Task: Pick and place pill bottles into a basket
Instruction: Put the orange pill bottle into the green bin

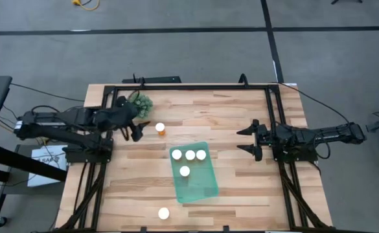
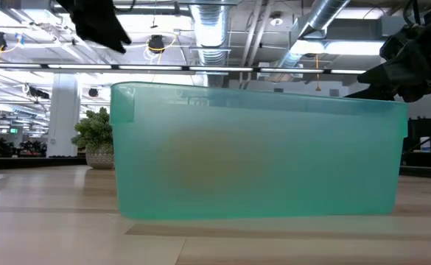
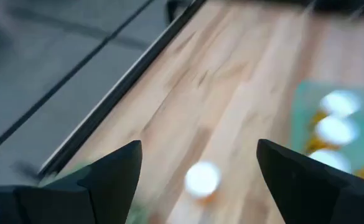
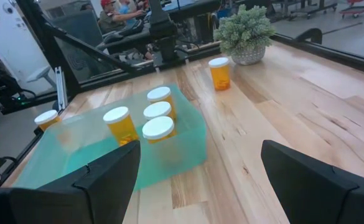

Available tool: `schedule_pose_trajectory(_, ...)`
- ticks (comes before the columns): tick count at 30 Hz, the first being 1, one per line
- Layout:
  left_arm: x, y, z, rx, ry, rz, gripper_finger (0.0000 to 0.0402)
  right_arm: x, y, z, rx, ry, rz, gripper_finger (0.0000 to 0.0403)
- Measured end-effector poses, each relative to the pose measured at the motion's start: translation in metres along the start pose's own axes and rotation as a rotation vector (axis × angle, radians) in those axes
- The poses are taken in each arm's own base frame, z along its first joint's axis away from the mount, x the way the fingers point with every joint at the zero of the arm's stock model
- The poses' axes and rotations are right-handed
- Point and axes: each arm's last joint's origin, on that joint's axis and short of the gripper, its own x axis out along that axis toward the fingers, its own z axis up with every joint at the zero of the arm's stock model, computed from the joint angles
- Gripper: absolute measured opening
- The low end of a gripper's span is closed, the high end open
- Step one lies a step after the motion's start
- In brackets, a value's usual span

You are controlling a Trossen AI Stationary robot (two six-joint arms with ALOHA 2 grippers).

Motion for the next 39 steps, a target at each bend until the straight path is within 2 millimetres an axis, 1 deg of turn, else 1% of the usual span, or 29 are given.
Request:
schedule_pose_trajectory(3, 0.010, -0.003, 0.001, 0.035, 0.091, 0.101, 0.0309, 0.000, 0.000, 0.000, 0.000, 0.000, 0.000, 0.0327)
schedule_pose_trajectory(5, 0.015, -0.005, 0.002, 0.048, 0.113, 0.128, 0.0309, 0.000, 0.000, 0.000, 0.000, 0.000, 0.000, 0.0327)
schedule_pose_trajectory(8, 0.018, -0.007, 0.004, 0.053, 0.119, 0.131, 0.0309, 0.000, 0.000, 0.000, 0.000, 0.000, 0.000, 0.0327)
schedule_pose_trajectory(11, 0.018, -0.007, 0.001, 0.068, 0.155, 0.117, 0.0309, 0.000, 0.000, 0.000, 0.000, 0.000, 0.000, 0.0327)
schedule_pose_trajectory(14, 0.017, -0.006, -0.005, 0.085, 0.221, 0.096, 0.0309, 0.000, 0.000, 0.000, 0.000, 0.000, 0.000, 0.0327)
schedule_pose_trajectory(17, 0.016, -0.006, -0.011, 0.056, 0.293, 0.068, 0.0309, 0.000, 0.000, 0.000, 0.000, 0.000, 0.000, 0.0327)
schedule_pose_trajectory(22, 0.022, -0.008, -0.019, 0.018, 0.389, 0.114, 0.0309, 0.000, 0.000, 0.000, 0.000, 0.000, 0.000, 0.0327)
schedule_pose_trajectory(27, 0.046, -0.016, -0.029, 0.061, 0.476, 0.191, 0.0309, 0.000, 0.000, 0.000, 0.000, 0.000, 0.000, 0.0327)
schedule_pose_trajectory(32, 0.072, -0.028, -0.037, 0.081, 0.532, 0.216, 0.0309, 0.000, 0.000, 0.000, 0.000, 0.000, 0.000, 0.0327)
schedule_pose_trajectory(36, 0.089, -0.039, -0.035, 0.068, 0.514, 0.147, 0.0309, 0.000, 0.000, 0.000, 0.000, 0.000, 0.000, 0.0327)
schedule_pose_trajectory(39, 0.097, -0.044, -0.035, 0.066, 0.510, 0.110, 0.0309, 0.000, 0.000, 0.000, 0.000, 0.000, 0.000, 0.0327)
